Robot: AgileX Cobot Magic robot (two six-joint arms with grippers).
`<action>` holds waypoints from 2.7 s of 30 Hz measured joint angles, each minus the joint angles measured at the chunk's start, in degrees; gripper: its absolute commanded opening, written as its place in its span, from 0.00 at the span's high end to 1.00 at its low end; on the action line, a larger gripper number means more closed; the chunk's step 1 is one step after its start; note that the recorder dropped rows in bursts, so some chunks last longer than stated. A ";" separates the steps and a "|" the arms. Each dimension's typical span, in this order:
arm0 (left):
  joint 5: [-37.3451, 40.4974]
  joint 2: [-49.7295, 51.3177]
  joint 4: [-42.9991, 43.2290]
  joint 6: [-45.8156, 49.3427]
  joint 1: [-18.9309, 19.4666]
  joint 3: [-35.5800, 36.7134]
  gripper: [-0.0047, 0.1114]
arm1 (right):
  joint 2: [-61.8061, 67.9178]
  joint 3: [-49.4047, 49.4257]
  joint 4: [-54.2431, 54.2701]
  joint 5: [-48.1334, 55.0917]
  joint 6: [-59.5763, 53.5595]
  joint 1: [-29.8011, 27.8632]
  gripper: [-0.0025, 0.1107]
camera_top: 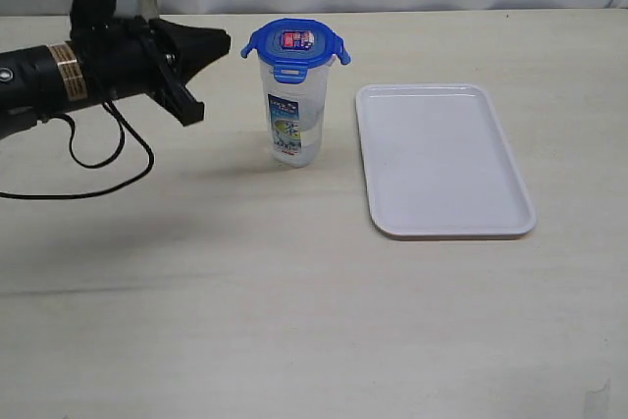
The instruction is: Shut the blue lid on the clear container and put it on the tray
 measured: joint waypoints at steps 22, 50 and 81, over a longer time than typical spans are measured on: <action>-7.40 2.84 5.74 2.68 0.00 0.00 0.96 | 0.00 0.00 -5.56 -23.65 0.53 0.00 0.94; -3.75 2.84 5.36 3.28 0.00 0.00 0.96 | 77.29 -41.55 -52.68 -51.35 45.78 0.00 0.94; -1.12 2.84 1.43 6.55 0.00 0.00 0.96 | 114.10 -74.71 -84.64 -72.65 64.50 -0.09 0.94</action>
